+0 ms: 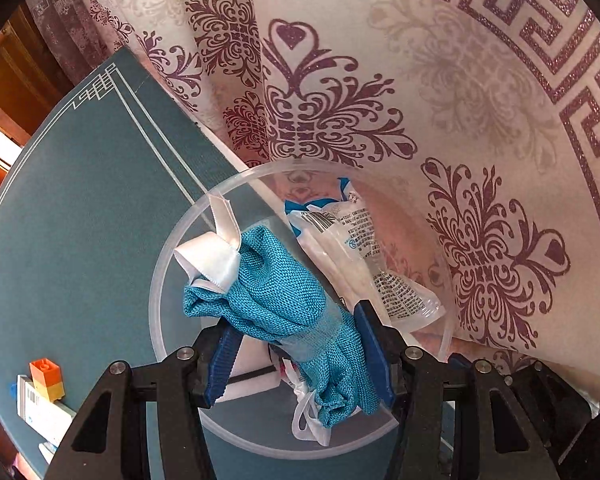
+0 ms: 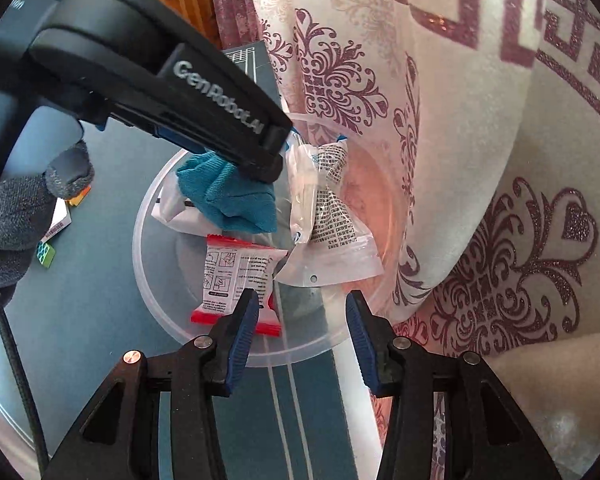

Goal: Organize objects
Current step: 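Carry the blue cloth and white bag into the bowl and open both tools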

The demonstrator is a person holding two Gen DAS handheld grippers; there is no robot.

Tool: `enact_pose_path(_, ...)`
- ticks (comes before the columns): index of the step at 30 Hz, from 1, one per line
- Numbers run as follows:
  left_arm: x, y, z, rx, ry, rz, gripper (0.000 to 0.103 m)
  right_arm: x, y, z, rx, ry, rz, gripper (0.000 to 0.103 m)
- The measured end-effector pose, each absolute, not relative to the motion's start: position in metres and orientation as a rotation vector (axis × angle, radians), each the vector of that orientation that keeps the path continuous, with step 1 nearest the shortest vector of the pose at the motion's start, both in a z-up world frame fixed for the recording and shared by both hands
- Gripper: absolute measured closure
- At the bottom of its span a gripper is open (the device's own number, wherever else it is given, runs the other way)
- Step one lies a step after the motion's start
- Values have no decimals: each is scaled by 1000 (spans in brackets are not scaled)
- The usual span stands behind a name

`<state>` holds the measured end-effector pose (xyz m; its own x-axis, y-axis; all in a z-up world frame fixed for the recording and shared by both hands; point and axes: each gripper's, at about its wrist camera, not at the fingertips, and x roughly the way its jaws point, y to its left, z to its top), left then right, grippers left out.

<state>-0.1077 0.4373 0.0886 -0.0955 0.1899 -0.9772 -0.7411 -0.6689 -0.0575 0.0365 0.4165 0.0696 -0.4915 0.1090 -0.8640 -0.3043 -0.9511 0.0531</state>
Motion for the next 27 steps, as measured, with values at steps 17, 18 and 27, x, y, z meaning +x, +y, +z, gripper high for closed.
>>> enact_pose_path(17, -111, 437, 88, -1628, 607, 1848, 31, 36, 422, 71, -1443, 277, 2565, 47)
enact_pose_path(18, -111, 436, 88, -1634, 607, 1853, 31, 36, 422, 71, -1445, 277, 2571, 47)
enact_pose_path(27, -118, 415, 96, -1686, 595, 1937, 31, 38, 425, 74, -1456, 307, 2607, 46)
